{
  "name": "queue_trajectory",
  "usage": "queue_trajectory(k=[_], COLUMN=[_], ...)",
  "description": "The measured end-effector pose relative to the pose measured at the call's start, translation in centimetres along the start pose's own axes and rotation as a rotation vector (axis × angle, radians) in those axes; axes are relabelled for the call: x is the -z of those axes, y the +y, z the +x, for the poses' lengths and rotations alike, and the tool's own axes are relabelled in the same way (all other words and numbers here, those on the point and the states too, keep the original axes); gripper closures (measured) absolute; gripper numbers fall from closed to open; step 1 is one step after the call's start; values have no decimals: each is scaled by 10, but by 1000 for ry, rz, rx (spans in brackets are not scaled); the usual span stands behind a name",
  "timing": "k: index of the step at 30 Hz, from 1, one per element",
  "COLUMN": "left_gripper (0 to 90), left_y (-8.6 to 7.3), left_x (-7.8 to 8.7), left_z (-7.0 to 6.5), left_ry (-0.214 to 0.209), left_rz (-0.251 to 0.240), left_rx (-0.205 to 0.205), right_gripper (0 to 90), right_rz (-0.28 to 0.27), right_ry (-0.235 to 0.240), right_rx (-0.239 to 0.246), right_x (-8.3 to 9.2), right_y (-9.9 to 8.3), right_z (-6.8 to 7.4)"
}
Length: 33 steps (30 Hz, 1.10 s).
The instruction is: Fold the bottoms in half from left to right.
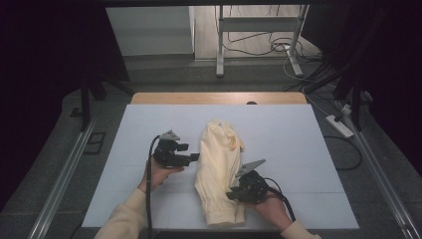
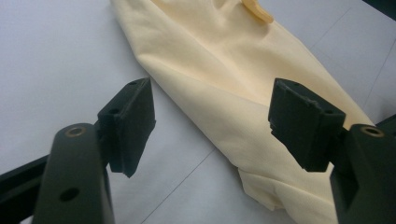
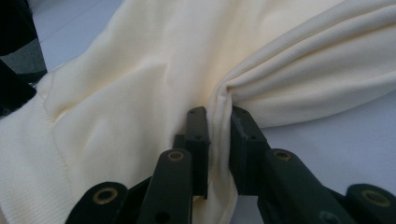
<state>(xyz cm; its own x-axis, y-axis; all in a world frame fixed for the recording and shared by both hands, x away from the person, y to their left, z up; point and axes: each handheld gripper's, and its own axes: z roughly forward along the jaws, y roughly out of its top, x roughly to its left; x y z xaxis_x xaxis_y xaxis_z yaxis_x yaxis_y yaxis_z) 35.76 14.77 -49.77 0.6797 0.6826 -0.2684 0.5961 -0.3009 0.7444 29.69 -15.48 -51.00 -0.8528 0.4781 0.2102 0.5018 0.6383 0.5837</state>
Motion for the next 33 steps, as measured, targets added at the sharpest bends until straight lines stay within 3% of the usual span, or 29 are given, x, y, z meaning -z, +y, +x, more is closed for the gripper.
queue_trajectory(k=[4, 9, 13, 20, 33], left_gripper=[307, 307, 306, 305, 303], left_y=[0, 0, 0, -1, -2], left_x=[0, 1, 0, 0, 3], left_z=[0, 1, 1, 0, -1], left_ry=[-1, 1, -3, -5, -6], left_rz=[0, -2, 1, 4, -2], left_rx=[0, 1, 1, -6, -12], right_gripper=[662, 458, 392, 364, 357], right_rz=[-3, -61, -107, -169, -207], right_ry=[-12, -74, -104, -159, -189], right_rx=[1, -23, -11, -12, -36], right_x=[4, 14, 20, 27, 36], right_y=[1, 2, 2, 4, 11], right_z=[-5, -15, -22, -34, -56])
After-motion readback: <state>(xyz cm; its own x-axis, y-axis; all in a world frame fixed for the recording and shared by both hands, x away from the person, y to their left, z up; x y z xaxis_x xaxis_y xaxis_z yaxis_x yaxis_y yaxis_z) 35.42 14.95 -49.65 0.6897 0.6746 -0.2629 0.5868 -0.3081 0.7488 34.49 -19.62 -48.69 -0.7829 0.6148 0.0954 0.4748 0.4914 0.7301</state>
